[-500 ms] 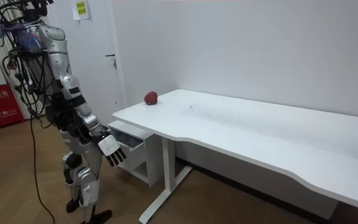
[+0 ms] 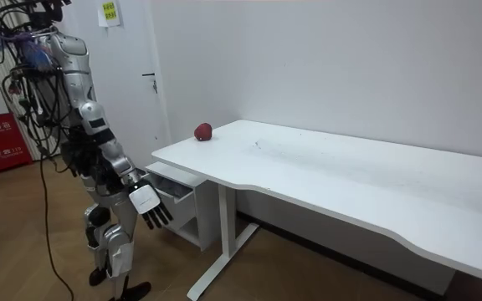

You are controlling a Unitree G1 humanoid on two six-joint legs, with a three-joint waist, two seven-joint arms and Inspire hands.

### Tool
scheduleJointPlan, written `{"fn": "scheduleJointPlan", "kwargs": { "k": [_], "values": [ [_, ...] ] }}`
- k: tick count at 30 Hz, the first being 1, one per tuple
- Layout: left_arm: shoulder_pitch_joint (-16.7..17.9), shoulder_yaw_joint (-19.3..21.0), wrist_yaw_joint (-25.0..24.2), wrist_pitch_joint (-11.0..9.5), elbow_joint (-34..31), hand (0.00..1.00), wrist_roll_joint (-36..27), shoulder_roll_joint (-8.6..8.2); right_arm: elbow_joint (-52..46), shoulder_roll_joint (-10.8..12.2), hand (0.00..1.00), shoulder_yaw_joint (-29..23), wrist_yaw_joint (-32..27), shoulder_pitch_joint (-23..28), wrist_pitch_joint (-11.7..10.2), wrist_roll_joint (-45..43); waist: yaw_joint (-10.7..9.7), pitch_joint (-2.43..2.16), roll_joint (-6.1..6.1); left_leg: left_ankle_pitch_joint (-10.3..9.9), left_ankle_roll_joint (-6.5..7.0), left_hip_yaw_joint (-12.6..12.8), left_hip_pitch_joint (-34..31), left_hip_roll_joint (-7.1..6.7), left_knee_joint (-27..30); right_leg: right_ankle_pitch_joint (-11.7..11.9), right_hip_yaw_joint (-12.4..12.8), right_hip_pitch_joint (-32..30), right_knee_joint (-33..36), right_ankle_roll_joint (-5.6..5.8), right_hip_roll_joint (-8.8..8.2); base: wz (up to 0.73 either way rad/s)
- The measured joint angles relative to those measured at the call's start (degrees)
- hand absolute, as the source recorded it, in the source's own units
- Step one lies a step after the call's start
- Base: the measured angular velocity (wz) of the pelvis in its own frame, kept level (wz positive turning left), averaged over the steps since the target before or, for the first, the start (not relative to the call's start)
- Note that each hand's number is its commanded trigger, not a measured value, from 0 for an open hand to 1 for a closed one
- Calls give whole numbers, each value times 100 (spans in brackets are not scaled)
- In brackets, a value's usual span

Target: Put apple and close drawer

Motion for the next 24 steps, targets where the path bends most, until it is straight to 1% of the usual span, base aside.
{"fn": "scheduleJointPlan", "kwargs": {
  "k": [1, 2, 3, 4, 7, 9, 10, 12, 13, 15, 17, 18, 20, 22, 24],
  "values": [
    [-5, 27, 2, 1, 0, 0, -6, 2, -3, -3, 0, -41, -75, 2, -1, 90, -14, 2, 6, 0, 0, 0, -5, 1, 2, 0, -1, -1, 1, 0, 1, 0],
    [6, 48, 4, 4, 1, 0, -26, 3, -14, -8, 0, -147, -182, 10, -4, 371, -51, 6, 7, 0, 0, -13, -22, -2, 5, 0, -15, 0, -1, 0, -1, 5],
    [45, 53, 5, 9, 8, 0, -126, 0, -37, -2, 0, -344, -292, 24, 0, 750, -98, -5, 4, 0, 0, -18, -19, -5, 2, 0, -22, 37, 1, 0, -2, 5],
    [62, 71, 5, 14, 25, 0, -128, 0, -75, 1, 0, -470, -341, 31, 0, 972, -120, -5, 10, 0, 0, -15, -5, -6, 0, 0, -18, 50, -1, 0, -3, 0],
    [146, 415, 13, 36, 26, 0, -121, 7, -426, -3, 0, -1207, -731, 28, -22, 2285, -249, -12, 30, 0, 0, 1, 30, -2, 0, -2, 22, 42, -4, 3, -2, -4],
    [195, 596, 15, 37, 27, 0, -125, 12, -523, -1, 0, -1533, -879, 21, -86, 2800, -337, -23, 13, 0, 0, -1, 42, -2, -1, -2, 25, 67, -3, 3, -2, 0],
    [203, 634, 13, 37, 22, 0, -128, 14, -589, 1, 0, -1620, -937, 28, -95, 2981, -356, -26, 9, 0, 0, -3, 42, -4, 1, -2, 22, 73, -1, 3, -3, 0],
    [224, 695, -1, 44, -4, 0, -160, 36, -856, 0, 0, -1944, -1127, 95, -146, 3673, -435, -31, -19, 2, 2, -2, 27, -8, 12, -2, 11, 77, 11, 4, -9, 0],
    [228, 701, -2, 51, -23, 0, -179, 40, -941, 2, 0, -2011, -1185, 112, -147, 3813, -446, -35, -25, 2, 2, -1, 25, -8, 15, -2, 21, 74, 15, 4, -10, 0],
    [216, 707, -5, 78, -106, 0, -186, 50, -1221, -3, 0, -2179, -1433, 130, -262, 4207, -477, -50, -50, 1, 3, -3, 19, -7, 38, -3, 34, 53, 16, 4, -10, 0],
    [188, 707, -28, 83, -112, 0, -180, 50, -1355, -15, 0, -2356, -1614, 91, -350, 4359, -487, -57, -61, 1, 4, 3, 20, -7, 35, -5, 33, 48, 15, 6, -10, -2],
    [181, 707, -52, 88, -112, 0, -179, 50, -1377, -49, 0, -2467, -1726, 32, -389, 4431, -473, -62, -70, 2, 5, 13, 26, -7, 39, -5, 75, 45, 20, 6, -10, -5],
    [169, 707, -71, 108, -125, 0, -181, 51, -1439, -112, 0, -2478, -1961, -26, -441, 4504, -478, -66, -76, 3, 7, 23, 22, -7, 45, -6, 95, 33, 21, 6, -10, -5],
    [175, 707, -120, 135, -126, 0, -181, 51, -1730, -120, 0, -2554, -2240, -22, -473, 4675, -490, -66, -81, 12, 19, 83, 10, -6, 46, -6, 114, -12, 31, 6, -10, -7],
    [220, 706, -155, 242, -164, 0, -185, 66, -2303, -125, 0, -2806, -2726, 10, -501, 4900, -502, -66, -102, 13, 22, 97, -12, -15, 32, -9, 131, -48, 32, 11, -17, 0]
  ]
}}
